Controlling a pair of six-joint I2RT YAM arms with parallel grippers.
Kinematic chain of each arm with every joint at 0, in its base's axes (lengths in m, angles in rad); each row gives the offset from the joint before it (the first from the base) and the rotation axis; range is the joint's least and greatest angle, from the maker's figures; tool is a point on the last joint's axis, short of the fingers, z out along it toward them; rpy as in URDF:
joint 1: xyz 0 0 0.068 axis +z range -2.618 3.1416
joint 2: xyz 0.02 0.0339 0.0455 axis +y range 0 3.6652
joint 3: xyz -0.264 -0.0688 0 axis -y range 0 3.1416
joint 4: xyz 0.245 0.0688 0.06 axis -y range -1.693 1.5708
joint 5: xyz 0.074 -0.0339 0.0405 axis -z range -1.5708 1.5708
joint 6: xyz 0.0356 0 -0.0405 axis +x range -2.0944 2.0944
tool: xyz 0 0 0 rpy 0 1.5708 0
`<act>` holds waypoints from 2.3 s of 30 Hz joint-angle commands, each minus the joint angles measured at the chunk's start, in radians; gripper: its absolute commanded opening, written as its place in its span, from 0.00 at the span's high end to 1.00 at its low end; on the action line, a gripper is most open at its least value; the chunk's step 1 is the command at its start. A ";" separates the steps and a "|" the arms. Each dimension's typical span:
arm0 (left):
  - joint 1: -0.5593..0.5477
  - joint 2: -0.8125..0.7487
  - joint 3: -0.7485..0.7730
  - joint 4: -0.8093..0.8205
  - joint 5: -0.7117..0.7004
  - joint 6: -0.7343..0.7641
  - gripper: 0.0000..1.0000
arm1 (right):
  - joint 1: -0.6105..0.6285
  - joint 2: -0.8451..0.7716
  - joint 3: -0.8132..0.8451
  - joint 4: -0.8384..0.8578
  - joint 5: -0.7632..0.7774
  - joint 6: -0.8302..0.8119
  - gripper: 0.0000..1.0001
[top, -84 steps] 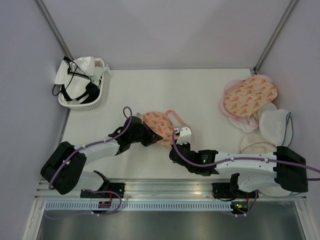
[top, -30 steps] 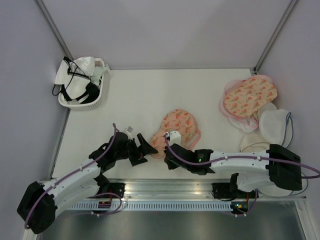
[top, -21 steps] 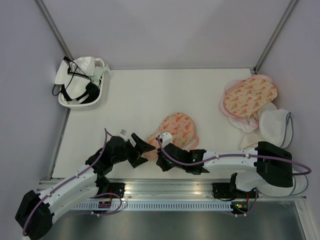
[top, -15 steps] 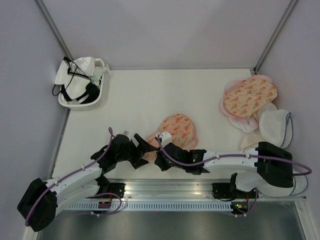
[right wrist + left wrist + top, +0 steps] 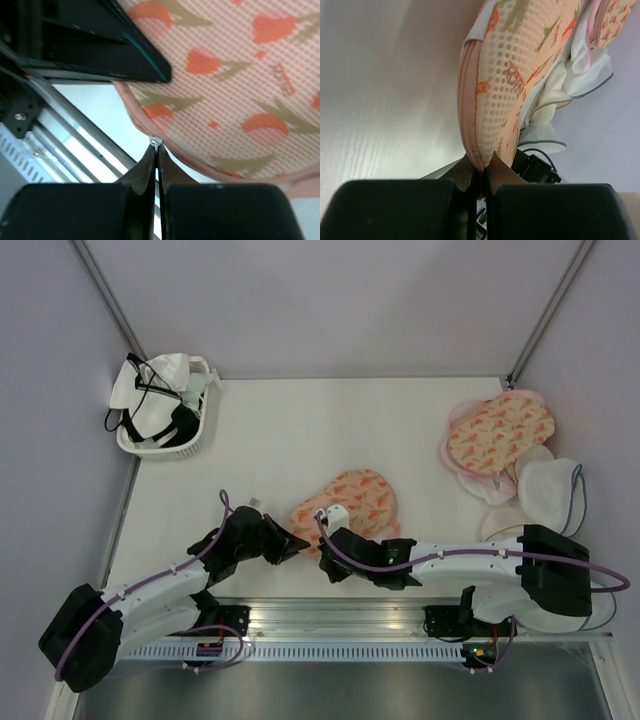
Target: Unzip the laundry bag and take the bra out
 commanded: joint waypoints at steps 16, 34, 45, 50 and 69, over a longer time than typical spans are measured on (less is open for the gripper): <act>0.201 0.215 0.310 -0.184 0.310 0.666 0.98 | -0.210 -0.076 0.002 -0.584 0.438 0.221 1.00; 0.264 0.915 0.920 -0.239 0.238 0.834 0.20 | -0.264 -0.117 -0.027 -0.430 0.302 0.110 1.00; 0.169 0.472 0.411 -0.124 0.021 0.466 0.09 | -0.266 -0.002 0.012 -0.145 -0.010 0.028 1.00; 0.077 0.355 0.234 0.120 0.113 0.279 0.06 | -0.264 0.037 0.039 -0.045 -0.112 0.008 1.00; -0.054 0.522 0.162 0.510 0.018 0.142 0.61 | -0.240 0.011 0.064 -0.050 -0.145 -0.043 1.00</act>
